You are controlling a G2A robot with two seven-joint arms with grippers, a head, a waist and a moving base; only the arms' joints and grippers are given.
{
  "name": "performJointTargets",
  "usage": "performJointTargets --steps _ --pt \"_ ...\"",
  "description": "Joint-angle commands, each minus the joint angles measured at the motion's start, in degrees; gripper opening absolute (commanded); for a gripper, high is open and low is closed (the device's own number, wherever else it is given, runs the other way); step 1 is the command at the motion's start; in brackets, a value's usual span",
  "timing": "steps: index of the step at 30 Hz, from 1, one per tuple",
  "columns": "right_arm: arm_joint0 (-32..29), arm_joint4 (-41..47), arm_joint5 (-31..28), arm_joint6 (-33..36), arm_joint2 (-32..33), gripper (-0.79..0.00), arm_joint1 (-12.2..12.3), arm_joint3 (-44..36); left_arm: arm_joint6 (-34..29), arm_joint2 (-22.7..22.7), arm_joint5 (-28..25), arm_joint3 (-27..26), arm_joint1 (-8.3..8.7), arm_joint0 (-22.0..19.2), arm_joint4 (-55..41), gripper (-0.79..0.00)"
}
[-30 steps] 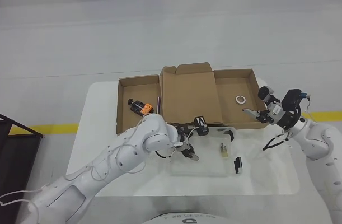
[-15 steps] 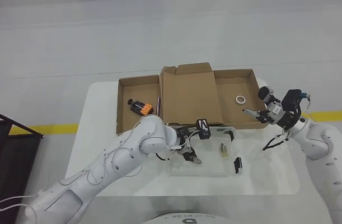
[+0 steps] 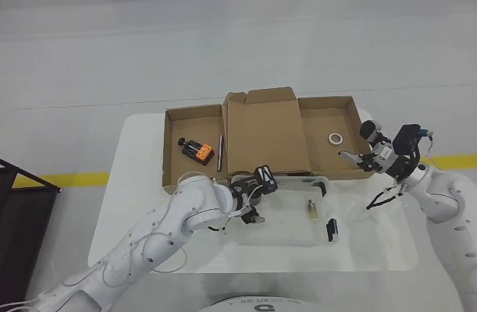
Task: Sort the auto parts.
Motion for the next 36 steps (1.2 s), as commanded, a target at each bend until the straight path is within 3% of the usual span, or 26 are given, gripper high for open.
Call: performJointTargets --steps 1,23,36 --pt "0.00 0.00 0.00 0.00 0.00 0.000 0.00 0.00 1.02 -0.19 -0.62 1.25 0.02 -0.08 0.27 0.000" --pt "0.00 0.00 0.00 0.00 0.00 0.000 0.00 0.00 1.09 2.23 -8.10 11.28 -1.99 -6.47 -10.80 0.000" --pt "0.00 0.00 0.00 0.00 0.00 0.000 0.00 0.00 -1.07 6.60 -12.60 16.54 -4.64 -13.06 -22.25 0.000"
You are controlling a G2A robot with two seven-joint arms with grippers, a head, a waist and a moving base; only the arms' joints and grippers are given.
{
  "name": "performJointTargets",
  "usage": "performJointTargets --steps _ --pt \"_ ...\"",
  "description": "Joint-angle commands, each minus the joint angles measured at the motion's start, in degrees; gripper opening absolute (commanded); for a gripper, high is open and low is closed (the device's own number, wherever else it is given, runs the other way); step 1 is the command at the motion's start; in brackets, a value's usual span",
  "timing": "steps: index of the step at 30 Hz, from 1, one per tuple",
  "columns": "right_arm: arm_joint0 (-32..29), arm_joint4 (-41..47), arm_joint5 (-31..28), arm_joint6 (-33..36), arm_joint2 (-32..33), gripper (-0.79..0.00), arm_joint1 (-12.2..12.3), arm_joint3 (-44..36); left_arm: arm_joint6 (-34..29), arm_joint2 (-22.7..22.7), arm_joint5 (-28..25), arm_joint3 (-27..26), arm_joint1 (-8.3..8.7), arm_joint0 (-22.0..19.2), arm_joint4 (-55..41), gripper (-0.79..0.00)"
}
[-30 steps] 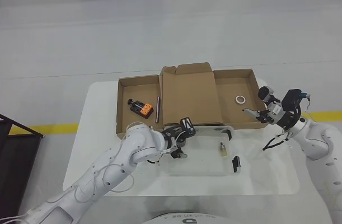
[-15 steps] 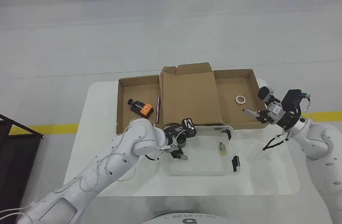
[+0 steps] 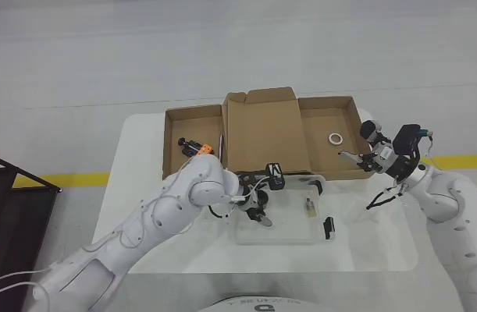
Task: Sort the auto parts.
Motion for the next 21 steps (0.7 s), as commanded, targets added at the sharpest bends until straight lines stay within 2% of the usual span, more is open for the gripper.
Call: performJointTargets --steps 1,7,11,15,21 --pt "0.00 0.00 0.00 0.00 0.00 0.000 0.00 0.00 0.04 0.76 -0.41 1.14 -0.49 -1.12 -1.33 0.000" --pt "0.00 0.00 0.00 0.00 0.00 0.000 0.00 0.00 1.92 1.50 -0.39 2.93 -1.30 -3.20 -1.46 0.000" --pt "0.00 0.00 0.00 0.00 0.00 0.000 0.00 0.00 3.28 0.69 1.68 1.18 -0.85 -2.83 3.10 0.000" --pt "0.00 0.00 0.00 0.00 0.00 0.000 0.00 0.00 6.30 -2.45 1.99 -3.50 0.77 0.00 7.92 0.000" --pt "0.00 0.00 0.00 0.00 0.00 0.000 0.00 0.00 16.95 -12.75 2.22 -11.51 4.46 8.55 15.51 0.000"
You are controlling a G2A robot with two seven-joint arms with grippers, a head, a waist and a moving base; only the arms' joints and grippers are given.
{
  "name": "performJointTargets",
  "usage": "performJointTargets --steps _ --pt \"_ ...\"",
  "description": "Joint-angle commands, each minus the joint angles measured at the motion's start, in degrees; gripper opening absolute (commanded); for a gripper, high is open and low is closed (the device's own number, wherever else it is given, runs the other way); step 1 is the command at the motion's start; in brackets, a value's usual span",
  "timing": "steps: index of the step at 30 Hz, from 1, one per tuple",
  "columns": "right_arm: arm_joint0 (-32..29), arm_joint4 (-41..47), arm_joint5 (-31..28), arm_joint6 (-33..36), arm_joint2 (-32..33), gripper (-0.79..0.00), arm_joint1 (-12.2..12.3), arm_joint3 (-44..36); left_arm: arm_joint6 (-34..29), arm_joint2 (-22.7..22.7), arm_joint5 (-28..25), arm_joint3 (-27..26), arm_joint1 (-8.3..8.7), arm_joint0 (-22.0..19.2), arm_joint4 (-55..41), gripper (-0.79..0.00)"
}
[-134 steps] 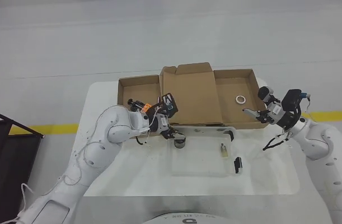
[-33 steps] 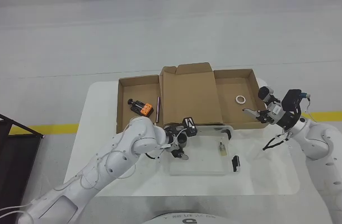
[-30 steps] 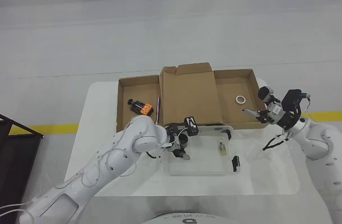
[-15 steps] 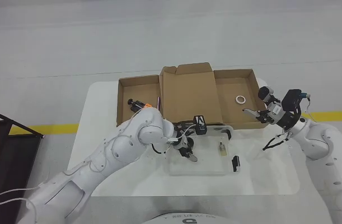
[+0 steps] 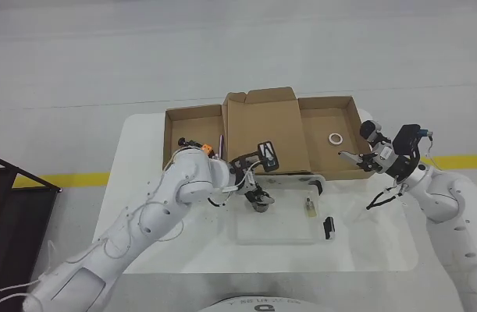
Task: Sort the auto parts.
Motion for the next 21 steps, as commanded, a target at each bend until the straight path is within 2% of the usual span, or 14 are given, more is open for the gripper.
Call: performJointTargets --steps 1,3,7,10,15,18,21 --pt "0.00 0.00 0.00 0.00 0.00 0.000 0.00 0.00 3.57 -3.40 0.31 -2.23 1.01 3.37 1.86 0.000" --pt "0.00 0.00 0.00 0.00 0.00 0.000 0.00 0.00 6.43 -6.83 0.93 -4.22 2.02 6.94 3.36 0.000" --pt "0.00 0.00 0.00 0.00 0.00 0.000 0.00 0.00 9.45 -9.65 3.39 -6.94 2.82 10.72 6.53 0.000" --pt "0.00 0.00 0.00 0.00 0.00 0.000 0.00 0.00 14.65 -10.87 7.05 -7.79 3.10 13.52 11.27 0.000" --pt "0.00 0.00 0.00 0.00 0.00 0.000 0.00 0.00 23.01 -13.38 21.31 -6.71 3.01 18.27 17.58 0.000" --pt "0.01 0.02 0.06 0.06 -0.12 0.000 -0.02 -0.20 26.63 -16.09 25.01 -2.26 2.84 18.78 13.87 0.000" --pt "0.86 -0.13 -1.32 4.79 -2.59 0.000 0.04 -2.39 26.63 -16.09 25.01 -2.26 2.84 18.78 13.87 0.000"
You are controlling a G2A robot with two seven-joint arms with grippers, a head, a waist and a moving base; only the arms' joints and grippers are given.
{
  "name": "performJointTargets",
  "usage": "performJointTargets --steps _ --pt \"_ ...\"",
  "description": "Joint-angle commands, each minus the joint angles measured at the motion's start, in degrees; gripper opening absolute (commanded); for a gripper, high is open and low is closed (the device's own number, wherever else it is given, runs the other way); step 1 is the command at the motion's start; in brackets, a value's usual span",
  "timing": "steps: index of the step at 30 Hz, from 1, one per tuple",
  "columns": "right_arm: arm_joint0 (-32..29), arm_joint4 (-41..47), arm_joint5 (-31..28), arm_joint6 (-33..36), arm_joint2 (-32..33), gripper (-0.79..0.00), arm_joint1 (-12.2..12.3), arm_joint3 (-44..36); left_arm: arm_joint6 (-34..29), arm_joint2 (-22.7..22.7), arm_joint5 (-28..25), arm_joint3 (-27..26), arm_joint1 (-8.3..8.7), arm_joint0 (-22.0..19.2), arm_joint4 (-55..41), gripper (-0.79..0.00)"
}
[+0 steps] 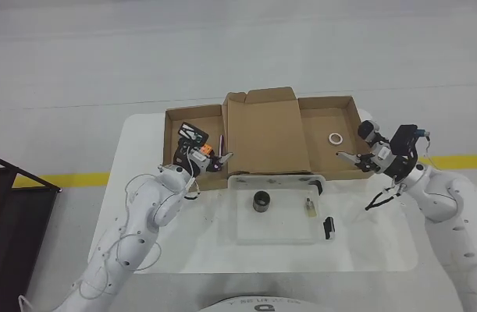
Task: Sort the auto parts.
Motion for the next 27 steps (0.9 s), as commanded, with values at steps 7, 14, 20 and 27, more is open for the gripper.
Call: performJointTargets --steps 7,14,20,27 --pt "5.41 3.66 2.53 18.77 -9.61 0.000 -0.12 -5.11 -0.25 0.14 -0.34 -0.62 0.01 -0.01 0.34 0.000" --pt "6.12 3.98 3.24 20.34 -10.00 0.000 -0.09 -5.66 -0.25 0.14 -0.34 -0.62 0.01 -0.01 0.34 0.000" --pt "4.41 7.28 -5.45 19.02 -12.24 0.000 0.16 -9.02 -0.25 0.14 -0.34 -0.62 0.01 -0.01 0.34 0.000" --pt "2.70 15.18 -5.45 25.62 -17.17 -0.299 4.32 -19.14 -0.25 0.14 -0.34 -0.62 0.01 -0.01 0.34 0.000"
